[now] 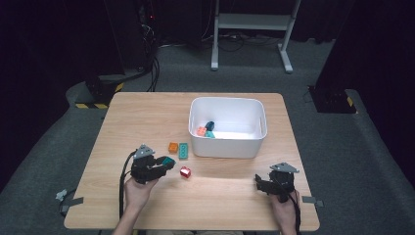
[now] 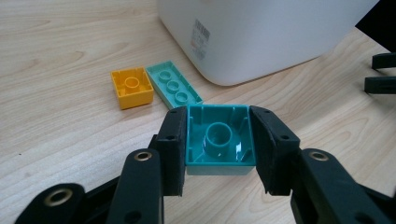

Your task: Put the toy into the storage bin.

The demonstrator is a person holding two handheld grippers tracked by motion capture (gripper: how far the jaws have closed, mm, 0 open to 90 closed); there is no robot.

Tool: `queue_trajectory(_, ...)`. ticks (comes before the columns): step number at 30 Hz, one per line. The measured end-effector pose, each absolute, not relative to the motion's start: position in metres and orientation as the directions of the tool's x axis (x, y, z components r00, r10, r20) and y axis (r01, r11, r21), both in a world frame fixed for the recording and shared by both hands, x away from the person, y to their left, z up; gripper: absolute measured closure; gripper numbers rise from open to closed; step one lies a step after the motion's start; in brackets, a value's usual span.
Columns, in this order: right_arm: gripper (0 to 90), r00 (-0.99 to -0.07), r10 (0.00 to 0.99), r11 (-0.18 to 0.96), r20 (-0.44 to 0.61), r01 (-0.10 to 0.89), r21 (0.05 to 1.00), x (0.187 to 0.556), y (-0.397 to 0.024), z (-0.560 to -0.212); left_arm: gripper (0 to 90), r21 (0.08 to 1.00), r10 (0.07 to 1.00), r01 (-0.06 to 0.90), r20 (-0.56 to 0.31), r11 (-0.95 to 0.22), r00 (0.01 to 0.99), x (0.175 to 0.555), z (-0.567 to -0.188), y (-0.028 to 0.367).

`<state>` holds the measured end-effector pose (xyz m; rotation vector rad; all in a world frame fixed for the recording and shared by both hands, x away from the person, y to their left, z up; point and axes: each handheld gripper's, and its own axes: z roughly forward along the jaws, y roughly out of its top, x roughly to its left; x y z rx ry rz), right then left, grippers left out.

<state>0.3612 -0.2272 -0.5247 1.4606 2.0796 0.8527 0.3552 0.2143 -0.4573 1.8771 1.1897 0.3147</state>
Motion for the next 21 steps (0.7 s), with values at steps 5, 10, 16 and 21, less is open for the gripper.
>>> queue_trajectory(5,14.9,-0.332,0.943,0.244,-0.016,0.661,0.71,0.361,-0.227,-0.525,58.5,0.781,0.834,0.598,-0.202,-0.179,0.513,0.356,-0.441,0.216)
queue_trajectory(10,14.9,-0.332,0.943,0.244,-0.016,0.661,0.71,0.361,-0.227,-0.525,58.5,0.788,0.831,0.588,-0.197,-0.181,0.52,0.359,-0.43,0.216)
queue_trajectory(16,14.9,-0.333,0.943,0.245,-0.016,0.66,0.71,0.361,-0.227,-0.525,58.5,0.794,0.819,0.585,-0.222,-0.163,0.529,0.368,-0.418,0.212)
queue_trajectory(21,14.9,-0.333,0.943,0.245,-0.017,0.66,0.71,0.361,-0.227,-0.525,58.5,0.803,0.808,0.574,-0.226,-0.161,0.543,0.377,-0.405,0.208)
